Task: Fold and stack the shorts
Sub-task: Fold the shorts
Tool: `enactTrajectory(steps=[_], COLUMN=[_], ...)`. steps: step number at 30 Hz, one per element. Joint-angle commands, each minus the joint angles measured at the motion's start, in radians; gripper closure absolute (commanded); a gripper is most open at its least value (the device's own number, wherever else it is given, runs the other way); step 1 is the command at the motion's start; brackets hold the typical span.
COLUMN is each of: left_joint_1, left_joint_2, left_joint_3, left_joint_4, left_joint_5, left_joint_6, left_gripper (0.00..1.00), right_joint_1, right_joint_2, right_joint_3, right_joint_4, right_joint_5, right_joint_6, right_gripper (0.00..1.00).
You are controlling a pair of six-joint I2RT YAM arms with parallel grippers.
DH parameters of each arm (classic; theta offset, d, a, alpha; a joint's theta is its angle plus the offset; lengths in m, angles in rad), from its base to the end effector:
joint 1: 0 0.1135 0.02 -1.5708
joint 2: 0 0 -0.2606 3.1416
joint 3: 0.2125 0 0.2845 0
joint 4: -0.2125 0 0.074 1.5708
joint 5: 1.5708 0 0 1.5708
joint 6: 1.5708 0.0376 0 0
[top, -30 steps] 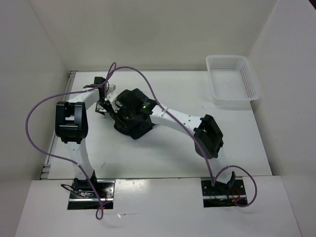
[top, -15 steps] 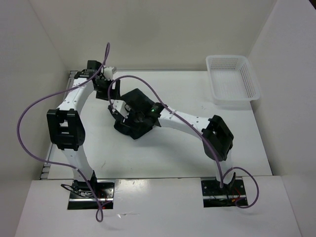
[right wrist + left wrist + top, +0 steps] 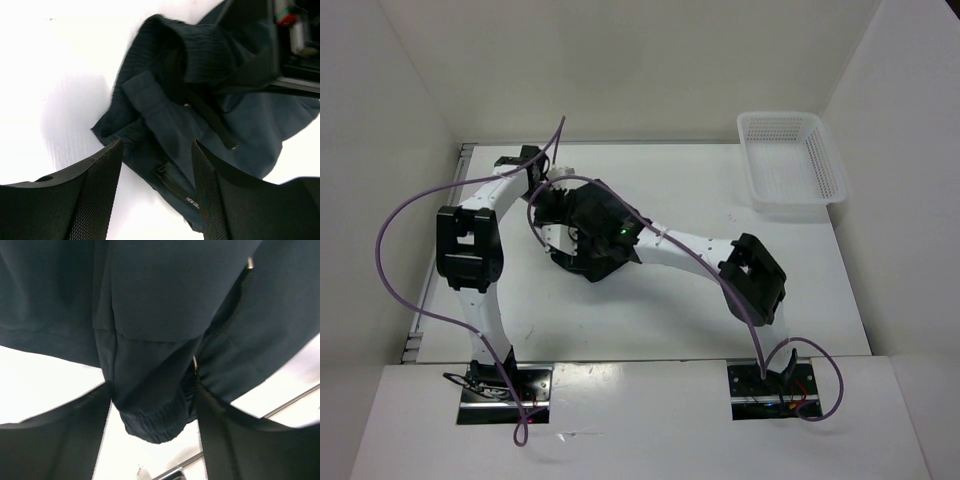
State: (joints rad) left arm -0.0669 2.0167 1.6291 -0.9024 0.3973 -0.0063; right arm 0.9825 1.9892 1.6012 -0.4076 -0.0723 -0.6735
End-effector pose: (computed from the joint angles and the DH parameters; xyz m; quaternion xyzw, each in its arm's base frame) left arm 0.4407 -0.0441 0.1946 0.0570 0.9694 -0.2003 0.1299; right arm 0.2664 0.4042 0.2223 -0.6907 0.6157 0.0912 0.3681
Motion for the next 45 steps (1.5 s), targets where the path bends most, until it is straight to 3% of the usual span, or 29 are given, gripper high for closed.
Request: enactTrajectory(steps=[1,6,11,17,20,22,24,31,37,45], left_joint_1=[-0.007,-0.016,-0.016,-0.016,-0.016,-0.016,-0.016,-0.005,0.004,0.004], left_joint_2=[0.042,0.063,0.082,0.082,0.082,0.082,0.082,0.111,0.111,0.158], left_joint_3=[-0.009,-0.009,-0.031,-0.040,-0.040,-0.031,-0.020,0.049,0.172,0.216], left_joint_4=[-0.007,0.002,0.020,0.030,0.030,0.030,0.039,0.057,0.066,0.066], left_joint_5=[-0.020,-0.041,-0.064,-0.064,-0.064,-0.074,-0.086,-0.144,-0.163,-0.126], left_joint_6=[0.006,0.006,0.006,0.006,0.006,0.006,0.006,0.006,0.006,0.006], left_gripper=[0.31,0.51,0.58,0.78,0.87,0.95,0.96,1.00,1.00,1.00], right_joint_1=[0.019,0.019,0.019,0.028,0.028,0.028,0.038,0.058,0.077,0.077], right_joint_2=[0.026,0.086,0.118,0.129,0.129,0.129,0.117,0.013,-0.070,-0.058], right_joint_3=[-0.017,0.017,0.026,0.026,0.036,0.036,0.036,-0.061,-0.115,-0.129], right_joint_4=[0.045,0.096,0.119,0.194,0.204,0.204,0.194,0.133,0.053,0.006], right_joint_5=[-0.008,0.026,0.074,0.150,0.151,0.151,0.151,0.100,0.011,-0.092], right_joint_6=[-0.061,-0.061,-0.070,-0.051,-0.051,-0.051,-0.061,-0.061,-0.049,-0.017], right_gripper=[0.38,0.38,0.39,0.48,0.66,0.84,0.92,1.00,1.00,1.00])
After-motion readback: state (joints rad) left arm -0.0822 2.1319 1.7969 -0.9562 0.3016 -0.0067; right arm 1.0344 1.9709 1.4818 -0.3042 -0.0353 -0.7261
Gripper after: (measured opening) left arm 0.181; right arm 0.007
